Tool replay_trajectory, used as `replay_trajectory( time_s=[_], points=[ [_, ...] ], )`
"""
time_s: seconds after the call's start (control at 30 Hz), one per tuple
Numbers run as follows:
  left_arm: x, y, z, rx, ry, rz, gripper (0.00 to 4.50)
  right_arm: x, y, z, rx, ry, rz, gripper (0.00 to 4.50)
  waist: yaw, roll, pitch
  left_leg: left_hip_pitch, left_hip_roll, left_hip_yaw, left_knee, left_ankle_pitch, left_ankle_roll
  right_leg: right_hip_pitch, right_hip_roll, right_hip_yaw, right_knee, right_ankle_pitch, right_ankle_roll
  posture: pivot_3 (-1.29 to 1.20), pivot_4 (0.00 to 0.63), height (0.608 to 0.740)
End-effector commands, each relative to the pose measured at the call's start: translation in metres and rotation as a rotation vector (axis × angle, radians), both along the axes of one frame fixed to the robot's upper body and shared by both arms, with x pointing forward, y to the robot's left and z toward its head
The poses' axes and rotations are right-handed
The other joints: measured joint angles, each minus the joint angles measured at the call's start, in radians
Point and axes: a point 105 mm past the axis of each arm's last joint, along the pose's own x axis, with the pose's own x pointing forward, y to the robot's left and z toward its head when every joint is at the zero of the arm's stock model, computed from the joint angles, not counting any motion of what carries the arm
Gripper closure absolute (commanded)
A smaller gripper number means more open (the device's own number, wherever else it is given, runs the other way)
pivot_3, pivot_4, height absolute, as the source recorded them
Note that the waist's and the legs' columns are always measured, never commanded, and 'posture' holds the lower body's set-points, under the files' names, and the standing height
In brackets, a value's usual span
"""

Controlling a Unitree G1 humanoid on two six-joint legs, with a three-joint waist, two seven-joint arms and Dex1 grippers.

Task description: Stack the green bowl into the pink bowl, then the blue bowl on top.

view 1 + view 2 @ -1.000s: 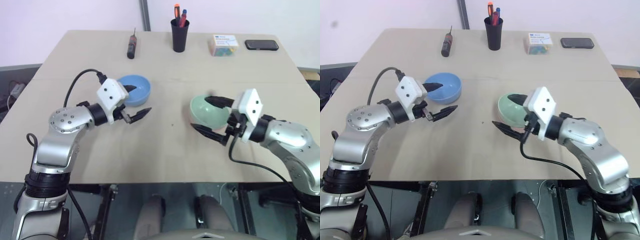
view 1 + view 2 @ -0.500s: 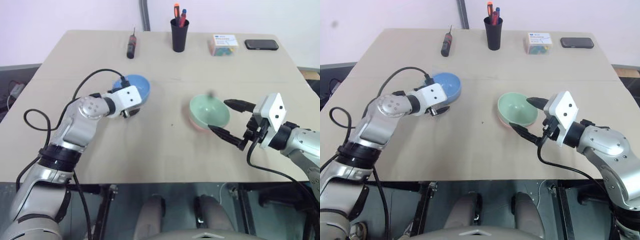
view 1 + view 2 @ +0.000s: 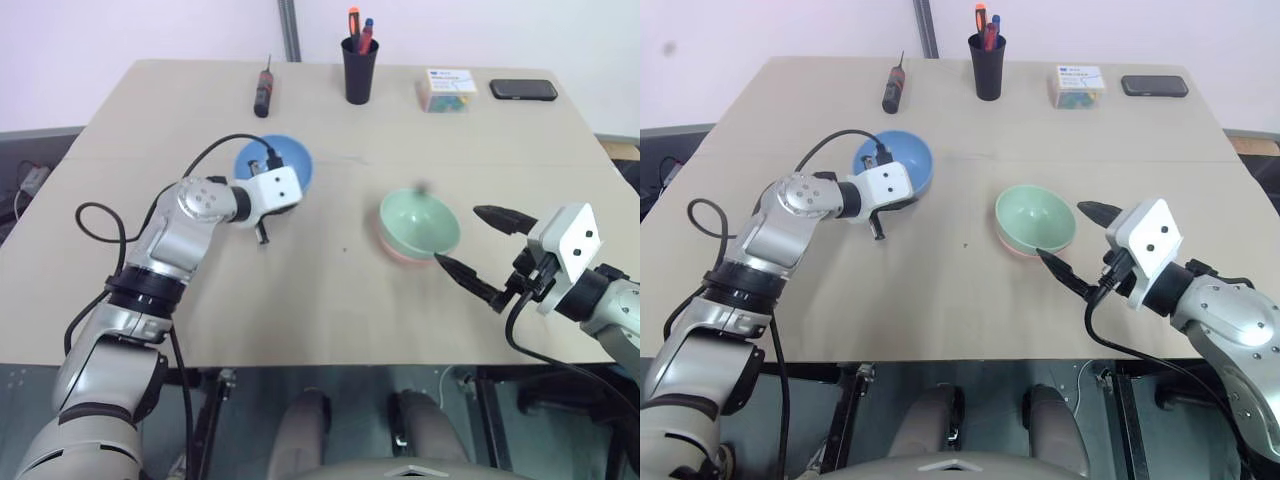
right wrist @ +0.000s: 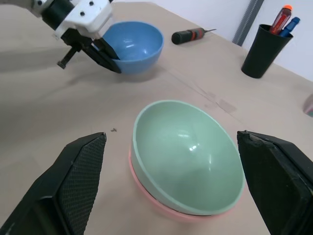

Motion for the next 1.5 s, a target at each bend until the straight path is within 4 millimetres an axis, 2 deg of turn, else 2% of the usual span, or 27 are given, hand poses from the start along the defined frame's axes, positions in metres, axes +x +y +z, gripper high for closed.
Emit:
replay_trajectory(
  time_s=[0.03,0.13,0.23,0.43,0.6,0.63,0.67,0.77,0.8,0.83,1.0,1.2,1.27,1.33,1.4,1.5],
  points=[
    [-0.017,-0.046,0.055,-0.117,-0.105,-0.257,4.44,-0.010,-0.010,0.009,-0.027,-0.071,-0.072,0.00,0.004,0.000,0.000,0.000,0.000,0.000,0.000,0.000,0.000,0.000,0.000,0.000,0.000,0.000,0.000,0.00,0.150,0.740],
    [-0.028,-0.080,0.070,-0.151,-0.068,-0.438,4.44,-0.019,-0.019,0.002,-0.045,-0.051,-0.130,0.00,0.014,0.000,0.000,0.000,-0.001,0.000,0.001,0.000,0.000,0.001,0.000,0.000,0.000,0.000,0.000,0.00,0.150,0.740],
    [-0.035,-0.103,0.071,-0.129,-0.019,-0.577,4.44,-0.026,-0.025,-0.006,-0.068,-0.036,-0.162,0.00,0.008,0.000,-0.001,0.001,-0.001,0.000,0.002,0.000,0.000,0.002,0.000,0.001,0.000,0.000,0.000,0.00,0.150,0.740],
    [-0.043,-0.121,0.052,-0.031,0.032,-0.746,4.44,-0.032,-0.027,-0.012,-0.054,-0.044,-0.197,0.00,-0.019,0.001,-0.001,0.003,0.000,0.002,0.002,0.000,0.000,0.002,0.001,0.003,0.002,0.000,0.000,0.00,0.150,0.740],
    [-0.047,-0.125,0.050,-0.021,0.071,-0.812,2.85,-0.037,-0.028,-0.014,-0.040,-0.053,-0.222,0.00,-0.015,0.001,-0.001,0.002,0.000,0.001,0.002,0.000,0.000,0.001,0.002,0.002,0.001,0.000,0.000,0.00,0.150,0.740],
    [-0.047,-0.125,0.052,-0.028,0.065,-0.817,2.30,-0.038,-0.028,-0.014,-0.038,-0.053,-0.221,0.00,-0.015,0.001,-0.001,0.002,0.000,0.001,0.003,0.000,0.000,0.002,0.001,0.002,0.001,0.000,0.000,0.00,0.150,0.740],
    [-0.046,-0.126,0.053,-0.033,0.059,-0.818,2.05,-0.038,-0.027,-0.014,-0.036,-0.054,-0.220,0.00,-0.015,0.001,-0.001,0.002,0.000,0.001,0.003,0.000,0.000,0.002,0.001,0.002,0.001,0.000,0.000,0.00,0.150,0.740],
    [-0.046,-0.124,0.059,-0.084,0.053,-0.804,0.66,-0.038,-0.024,-0.014,-0.032,-0.050,-0.206,0.00,-0.015,0.001,-0.001,0.002,0.000,0.001,0.004,0.000,0.000,0.002,0.001,0.002,0.002,0.000,0.000,0.00,0.150,0.740],
    [-0.047,-0.121,0.062,-0.118,0.064,-0.791,0.18,-0.037,-0.022,-0.014,-0.032,-0.047,-0.197,0.00,-0.016,0.001,-0.001,0.002,0.000,0.001,0.004,0.000,0.000,0.002,0.001,0.002,0.002,0.000,0.000,0.00,0.150,0.740],
    [-0.048,-0.117,0.066,-0.144,0.071,-0.779,0.04,-0.036,-0.021,-0.014,-0.033,-0.043,-0.189,0.00,-0.018,0.001,-0.001,0.002,0.000,0.001,0.004,0.000,0.000,0.002,0.002,0.002,0.002,0.000,0.000,0.00,0.150,0.740],
    [-0.047,-0.094,0.074,-0.288,0.099,-0.631,0.04,-0.029,-0.017,-0.014,-0.048,-0.032,-0.155,0.00,-0.017,0.001,-0.001,0.002,0.001,0.001,0.004,0.000,0.000,0.002,0.002,0.002,0.002,0.000,0.000,0.00,0.150,0.740],
    [-0.054,-0.056,0.056,-0.393,0.102,-0.398,0.04,-0.013,-0.018,-0.018,-0.049,-0.001,-0.084,0.00,-0.015,0.001,-0.001,0.002,0.001,0.000,0.005,0.000,0.000,0.002,0.001,0.002,0.002,0.000,0.000,0.00,0.150,0.740],
    [-0.063,-0.047,0.058,-0.502,0.053,-0.377,0.04,-0.009,-0.018,-0.020,-0.061,0.006,-0.061,0.00,-0.006,0.001,-0.001,0.001,0.001,-0.001,0.006,0.000,0.000,0.002,0.001,0.001,0.002,0.000,0.000,0.00,0.150,0.740],
    [-0.068,-0.033,0.049,-0.530,0.053,-0.310,0.04,-0.006,-0.020,-0.022,-0.072,0.012,-0.046,0.00,-0.006,0.001,-0.001,0.001,0.001,-0.001,0.007,0.000,0.000,0.002,0.001,0.000,0.002,0.000,0.000,0.00,0.150,0.740],
    [-0.075,-0.012,0.039,-0.570,0.073,-0.245,0.04,-0.005,-0.025,-0.026,-0.081,0.041,-0.022,0.00,-0.009,0.001,-0.001,0.001,0.001,-0.001,0.007,0.000,0.000,0.003,0.001,0.002,0.002,0.000,0.000,0.00,0.150,0.740],
    [-0.097,0.009,0.025,-0.621,0.219,-0.244,0.04,-0.005,-0.039,-0.028,-0.056,0.107,-0.008,0.00,-0.014,0.001,-0.001,0.002,0.001,-0.001,0.007,0.000,0.000,0.003,0.001,0.001,0.003,0.000,0.000,0.00,0.150,0.740]
  ],
)
